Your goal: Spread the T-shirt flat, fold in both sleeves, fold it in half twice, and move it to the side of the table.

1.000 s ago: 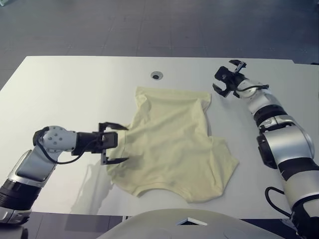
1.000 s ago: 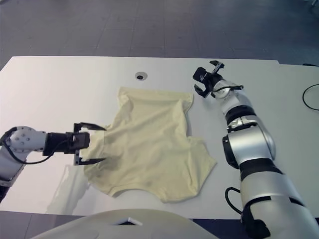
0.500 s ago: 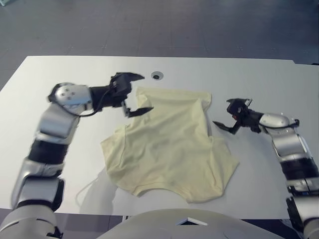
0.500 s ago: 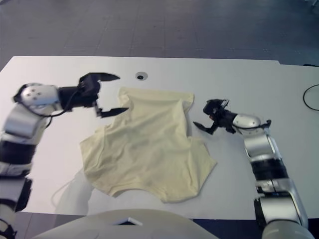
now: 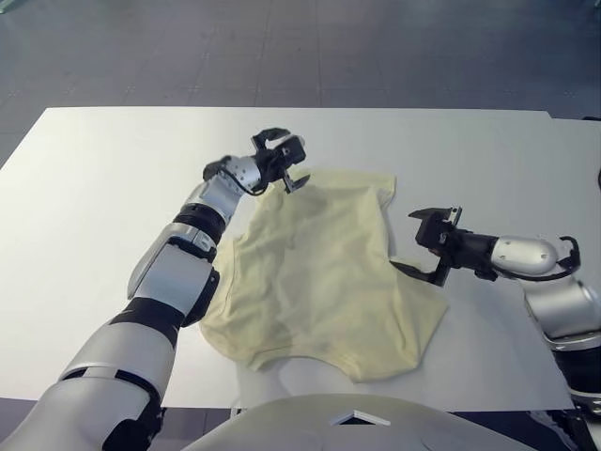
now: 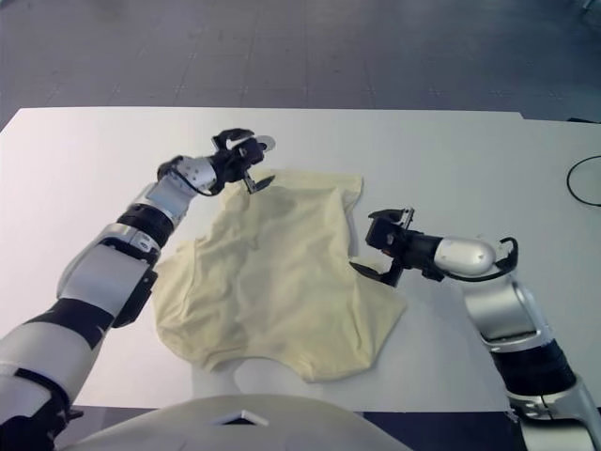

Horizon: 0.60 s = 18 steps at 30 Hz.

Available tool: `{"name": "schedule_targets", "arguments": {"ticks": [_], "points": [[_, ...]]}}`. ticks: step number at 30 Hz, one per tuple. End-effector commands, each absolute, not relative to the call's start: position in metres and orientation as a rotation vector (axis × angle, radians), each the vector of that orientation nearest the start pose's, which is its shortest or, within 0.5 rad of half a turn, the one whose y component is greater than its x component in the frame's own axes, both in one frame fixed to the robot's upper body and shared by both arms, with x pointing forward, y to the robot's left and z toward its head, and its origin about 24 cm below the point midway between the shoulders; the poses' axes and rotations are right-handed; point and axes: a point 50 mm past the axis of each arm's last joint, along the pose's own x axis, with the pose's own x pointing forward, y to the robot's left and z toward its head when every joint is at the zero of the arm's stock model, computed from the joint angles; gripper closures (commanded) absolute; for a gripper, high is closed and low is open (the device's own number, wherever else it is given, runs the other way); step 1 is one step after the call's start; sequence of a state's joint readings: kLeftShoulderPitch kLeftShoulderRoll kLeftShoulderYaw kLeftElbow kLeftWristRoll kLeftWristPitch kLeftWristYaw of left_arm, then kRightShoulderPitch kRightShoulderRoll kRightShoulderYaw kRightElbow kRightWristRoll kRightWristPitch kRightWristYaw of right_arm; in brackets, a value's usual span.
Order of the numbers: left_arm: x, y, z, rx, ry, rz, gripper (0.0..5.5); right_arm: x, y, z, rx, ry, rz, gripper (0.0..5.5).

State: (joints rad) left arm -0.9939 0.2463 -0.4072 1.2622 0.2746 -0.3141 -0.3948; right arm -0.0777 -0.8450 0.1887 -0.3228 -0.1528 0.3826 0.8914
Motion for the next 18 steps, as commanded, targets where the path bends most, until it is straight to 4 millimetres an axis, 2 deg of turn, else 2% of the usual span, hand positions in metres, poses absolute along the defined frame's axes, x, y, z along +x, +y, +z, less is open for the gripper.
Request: {"name": "schedule_targets", "arguments": {"ticks": [1, 7, 10, 13, 18], "points": [[0.384, 0.135, 0.065, 0.904, 0.201, -0.648, 0.12, 0.240, -0.222, 0.087, -1.182, 0.486, 0.849, 0.10], [0.375, 0.166, 0.046, 0.948, 0.333, -0.600, 0.12, 0.224, -0.245, 0.085, -1.286, 0.593, 0.770, 0.10], [0.370, 0.177, 0.037, 0.948, 0.386, -0.604, 0.12, 0.219, -0.248, 0.089, -1.199, 0.648, 0.713, 0.10], [0.368, 0.174, 0.035, 0.936, 0.373, -0.631, 0.12, 0.218, -0.236, 0.091, -1.029, 0.651, 0.703, 0.10], [0.374, 0.160, 0.050, 0.921, 0.260, -0.663, 0.12, 0.228, -0.224, 0.103, -0.927, 0.585, 0.676, 0.10]]}}
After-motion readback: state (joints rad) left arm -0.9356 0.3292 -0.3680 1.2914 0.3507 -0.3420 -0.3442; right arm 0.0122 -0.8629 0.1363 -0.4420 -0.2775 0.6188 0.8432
